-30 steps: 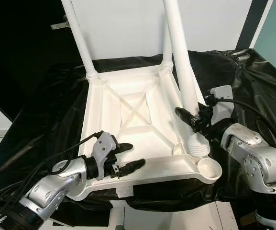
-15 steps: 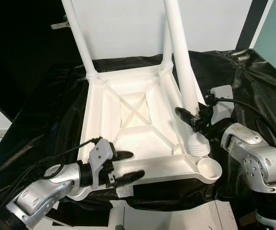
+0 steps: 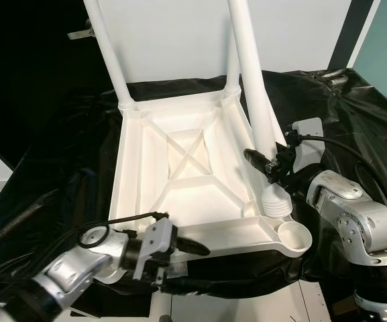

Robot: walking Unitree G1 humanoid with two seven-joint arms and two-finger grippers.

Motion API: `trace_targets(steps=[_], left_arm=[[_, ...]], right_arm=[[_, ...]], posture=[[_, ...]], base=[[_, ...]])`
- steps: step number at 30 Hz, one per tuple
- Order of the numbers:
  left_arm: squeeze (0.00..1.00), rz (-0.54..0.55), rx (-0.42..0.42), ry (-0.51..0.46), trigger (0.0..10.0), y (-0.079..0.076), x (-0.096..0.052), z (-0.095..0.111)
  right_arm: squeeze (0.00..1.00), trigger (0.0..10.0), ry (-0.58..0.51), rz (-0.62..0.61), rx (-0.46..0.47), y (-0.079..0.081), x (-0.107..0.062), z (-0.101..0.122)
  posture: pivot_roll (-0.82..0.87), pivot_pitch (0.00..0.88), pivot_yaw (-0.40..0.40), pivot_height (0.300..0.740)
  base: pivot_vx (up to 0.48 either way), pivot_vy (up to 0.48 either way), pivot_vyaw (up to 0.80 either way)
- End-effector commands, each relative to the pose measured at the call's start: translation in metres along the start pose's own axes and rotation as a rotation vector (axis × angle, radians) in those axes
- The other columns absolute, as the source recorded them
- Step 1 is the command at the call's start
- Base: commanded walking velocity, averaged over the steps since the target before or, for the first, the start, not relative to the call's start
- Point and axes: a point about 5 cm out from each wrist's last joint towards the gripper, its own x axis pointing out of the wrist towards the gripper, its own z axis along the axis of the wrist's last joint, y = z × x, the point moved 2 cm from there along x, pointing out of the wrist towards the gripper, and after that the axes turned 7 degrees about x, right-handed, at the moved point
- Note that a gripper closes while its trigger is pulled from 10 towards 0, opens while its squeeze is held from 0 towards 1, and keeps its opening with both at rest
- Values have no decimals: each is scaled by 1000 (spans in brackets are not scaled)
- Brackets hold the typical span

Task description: Building children table

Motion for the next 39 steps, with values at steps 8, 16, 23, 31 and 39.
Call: trace_targets(steps=[8, 16, 23, 31, 39], left_arm=[[0, 49, 70, 79, 10000, 15, 12, -23], [0, 121, 85, -66, 10000, 27, 14, -2], [0, 213, 109, 27, 10000, 41, 6, -9], [0, 271, 91, 194, 10000, 53, 6, -38], [0, 245, 84, 290, 10000, 48, 7, -48]], right_arm=[[0, 10000, 14, -31, -11, -8, -2, 0], [0, 10000, 15, -25, -11, -7, -2, -1], [0, 10000, 19, -27, 1, -6, -4, -3], [0, 10000, 17, -21, 20, -4, -11, -3], [0, 10000, 29, -50, 19, -10, -20, -7]], posture=[[-148, 31, 47, 740], [-150, 28, 44, 740], [-152, 29, 44, 740], [-160, 24, 47, 740], [-167, 31, 51, 740]], base=[[0, 0, 0], [0, 0, 0], [0, 0, 0], [0, 0, 0], [0, 0, 0]])
